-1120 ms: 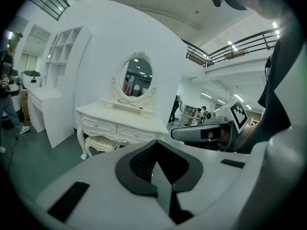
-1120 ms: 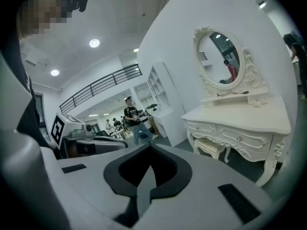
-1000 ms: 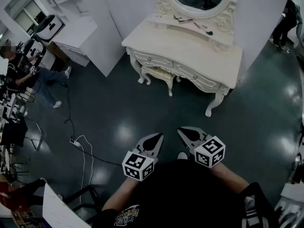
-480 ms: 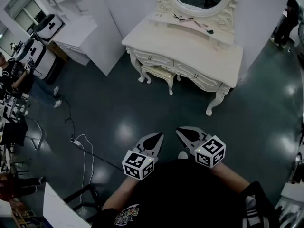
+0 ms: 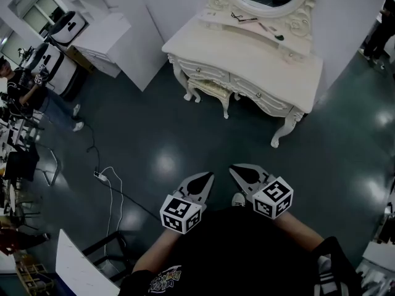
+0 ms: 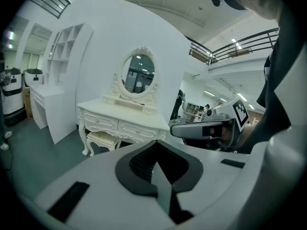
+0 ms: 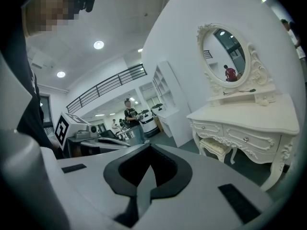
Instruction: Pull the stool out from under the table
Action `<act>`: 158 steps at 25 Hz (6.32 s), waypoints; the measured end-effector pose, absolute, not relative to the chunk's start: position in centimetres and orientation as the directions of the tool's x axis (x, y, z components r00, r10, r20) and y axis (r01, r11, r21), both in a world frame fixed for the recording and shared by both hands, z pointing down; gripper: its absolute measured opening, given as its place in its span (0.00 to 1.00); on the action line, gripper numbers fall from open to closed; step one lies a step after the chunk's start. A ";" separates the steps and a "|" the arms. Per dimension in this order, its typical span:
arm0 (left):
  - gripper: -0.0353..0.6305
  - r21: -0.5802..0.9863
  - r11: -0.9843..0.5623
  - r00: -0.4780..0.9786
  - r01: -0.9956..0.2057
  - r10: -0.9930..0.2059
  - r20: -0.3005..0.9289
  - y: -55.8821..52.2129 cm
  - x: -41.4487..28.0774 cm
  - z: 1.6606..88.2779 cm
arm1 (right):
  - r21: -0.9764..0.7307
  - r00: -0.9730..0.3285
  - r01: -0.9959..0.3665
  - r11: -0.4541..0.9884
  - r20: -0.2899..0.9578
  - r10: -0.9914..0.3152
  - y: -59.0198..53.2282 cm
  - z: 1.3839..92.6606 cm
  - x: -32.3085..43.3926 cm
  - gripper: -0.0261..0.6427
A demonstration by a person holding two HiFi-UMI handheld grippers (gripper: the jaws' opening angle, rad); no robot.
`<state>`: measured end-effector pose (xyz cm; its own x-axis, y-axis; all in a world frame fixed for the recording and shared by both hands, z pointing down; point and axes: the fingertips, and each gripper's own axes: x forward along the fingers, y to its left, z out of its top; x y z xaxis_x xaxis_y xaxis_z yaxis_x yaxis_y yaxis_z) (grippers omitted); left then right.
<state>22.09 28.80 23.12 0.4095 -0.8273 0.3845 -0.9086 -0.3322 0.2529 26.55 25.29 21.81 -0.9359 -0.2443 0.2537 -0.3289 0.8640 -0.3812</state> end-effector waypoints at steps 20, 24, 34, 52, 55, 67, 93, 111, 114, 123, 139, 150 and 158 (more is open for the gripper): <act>0.06 0.296 -0.341 0.438 -0.892 -0.814 0.381 26.9 6.9 24.2 | -0.380 -0.882 -0.466 0.799 0.278 -0.381 22.2 22.2 15.6 0.08; 0.06 0.309 -0.368 0.469 -0.877 -0.795 0.383 26.0 3.2 24.6 | -0.370 -0.852 -0.518 0.771 0.297 -0.431 21.4 22.3 13.0 0.08; 0.06 0.284 -0.468 0.546 -0.837 -0.750 0.373 24.9 -4.9 24.6 | -0.352 -0.788 -0.615 0.705 0.301 -0.537 21.0 22.8 6.1 0.08; 0.06 0.279 -0.459 0.534 -0.844 -0.772 0.346 25.1 -11.5 24.9 | -0.339 -0.761 -0.649 0.681 0.321 -0.564 20.8 23.7 0.2 0.08; 0.06 0.269 -0.437 0.509 -0.858 -0.788 0.347 24.7 -12.2 24.7 | -0.339 -0.771 -0.636 0.693 0.316 -0.553 19.5 23.7 -0.2 0.08; 0.06 0.258 -0.366 0.443 -0.894 -0.809 0.386 18.7 -13.8 27.2 | -0.243 -0.780 -0.613 0.752 0.338 -0.527 12.4 25.5 -0.6 0.08; 0.06 0.110 -0.351 0.359 -0.930 -0.801 0.479 -9.1 -17.1 49.8 | -0.204 -0.656 -0.737 0.644 0.445 -0.609 -11.5 49.1 1.9 0.08; 0.38 0.035 -0.391 0.350 -0.920 -0.778 0.522 -21.3 -19.0 75.0 | -0.122 -0.502 -0.848 0.516 0.502 -0.704 -19.7 74.3 7.6 0.31; 0.43 -0.007 -0.413 0.351 -0.911 -0.784 0.512 -24.0 -19.5 78.2 | -0.106 -0.487 -0.856 0.507 0.497 -0.718 -21.3 77.5 7.8 0.34; 0.50 -0.109 -0.439 0.333 -0.892 -0.801 0.498 -32.8 -21.0 85.3 | -0.067 -0.449 -0.875 0.479 0.482 -0.752 -25.5 85.3 8.9 0.44; 0.52 -0.072 -0.419 0.336 -0.905 -0.809 0.483 -39.4 -20.9 88.6 | -0.036 -0.431 -0.881 0.472 0.472 -0.769 -28.0 88.6 9.7 0.45; 0.49 -0.072 -0.422 0.326 -0.904 -0.788 0.523 -39.5 -21.0 88.9 | -0.043 -0.362 -0.919 0.392 0.483 -0.797 -28.6 88.7 10.3 0.38; 0.49 -0.054 -0.402 0.317 -0.914 -0.791 0.523 -35.9 -21.2 89.1 | -0.029 -0.364 -0.914 0.405 0.502 -0.784 -26.3 88.8 10.4 0.37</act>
